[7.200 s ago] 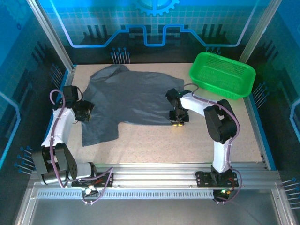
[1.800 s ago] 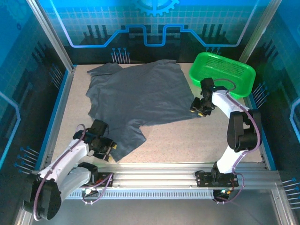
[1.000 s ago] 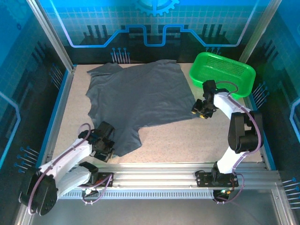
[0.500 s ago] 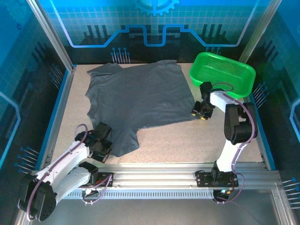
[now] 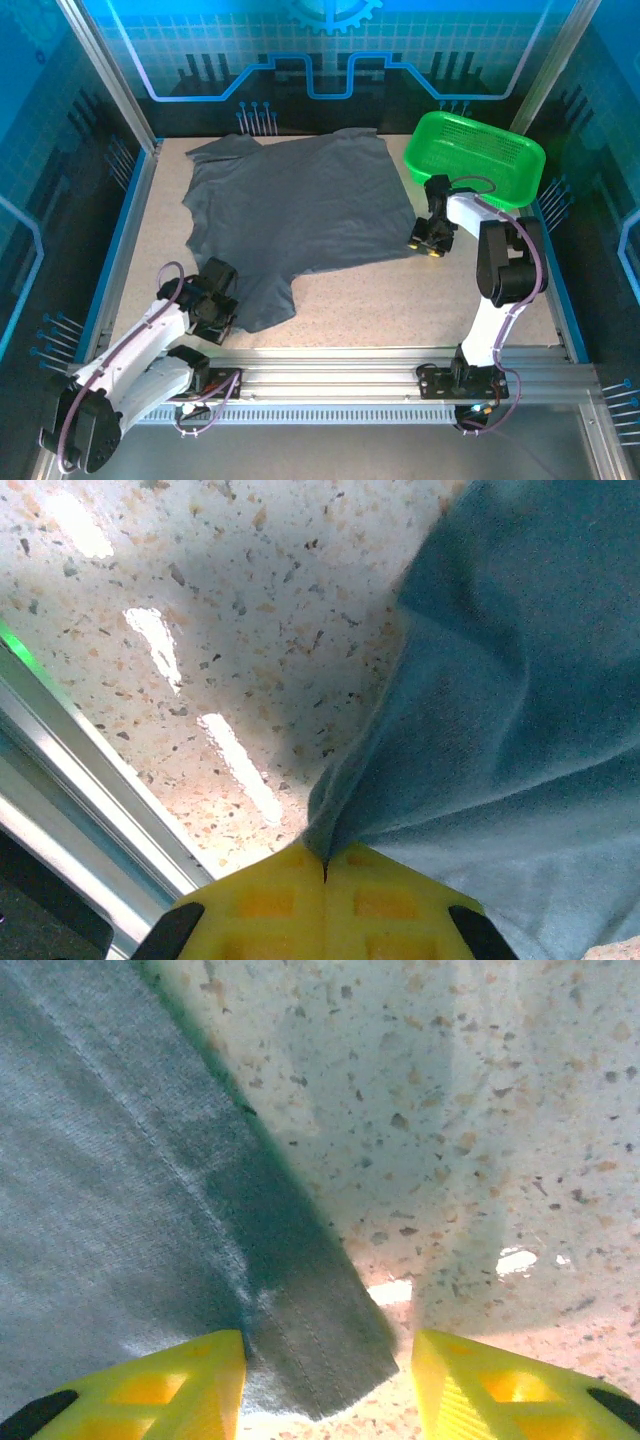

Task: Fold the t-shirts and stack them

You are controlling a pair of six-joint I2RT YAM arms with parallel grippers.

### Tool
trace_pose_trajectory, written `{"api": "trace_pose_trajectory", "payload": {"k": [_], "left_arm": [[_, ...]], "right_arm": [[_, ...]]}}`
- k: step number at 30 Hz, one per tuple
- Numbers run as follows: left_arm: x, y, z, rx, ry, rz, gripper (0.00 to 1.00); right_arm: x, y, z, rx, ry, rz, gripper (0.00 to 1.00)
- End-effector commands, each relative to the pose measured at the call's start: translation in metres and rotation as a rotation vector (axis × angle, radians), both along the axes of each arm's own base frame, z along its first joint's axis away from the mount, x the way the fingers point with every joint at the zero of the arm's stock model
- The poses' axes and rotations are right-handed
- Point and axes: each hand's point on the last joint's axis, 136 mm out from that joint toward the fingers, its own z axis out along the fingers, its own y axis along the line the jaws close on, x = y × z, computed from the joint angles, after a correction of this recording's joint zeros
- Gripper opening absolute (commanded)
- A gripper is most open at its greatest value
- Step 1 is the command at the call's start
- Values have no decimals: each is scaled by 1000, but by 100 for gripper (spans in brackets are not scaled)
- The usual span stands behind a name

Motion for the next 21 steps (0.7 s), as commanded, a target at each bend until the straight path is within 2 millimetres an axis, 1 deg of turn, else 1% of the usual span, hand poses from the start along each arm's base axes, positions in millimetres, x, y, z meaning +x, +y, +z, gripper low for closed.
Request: {"api": "trace_pose_trajectory", "payload": {"k": [1, 3, 7, 10, 13, 16, 21], "left_arm": [[-1, 6, 5, 26, 3, -11, 0], [0, 6, 6, 28, 2, -12, 0], [3, 7, 10, 31, -7, -14, 0], [4, 9, 15, 37, -18, -15, 0], [0, 14, 22, 56, -26, -5, 0], [-9, 23, 32, 81, -30, 19, 0], [-36, 40, 44, 115, -29, 89, 0]], "right_arm": [[-10, 1, -2, -25, 35, 30, 45], [-9, 1, -7, -24, 46, 26, 41], [-6, 7, -12, 2, 58, 29, 27], [-6, 13, -8, 8, 51, 40, 12], [-12, 20, 3, -2, 30, 58, 1], [-25, 25, 15, -20, 17, 61, 0], [-57, 32, 32, -46, 12, 76, 0]]}}
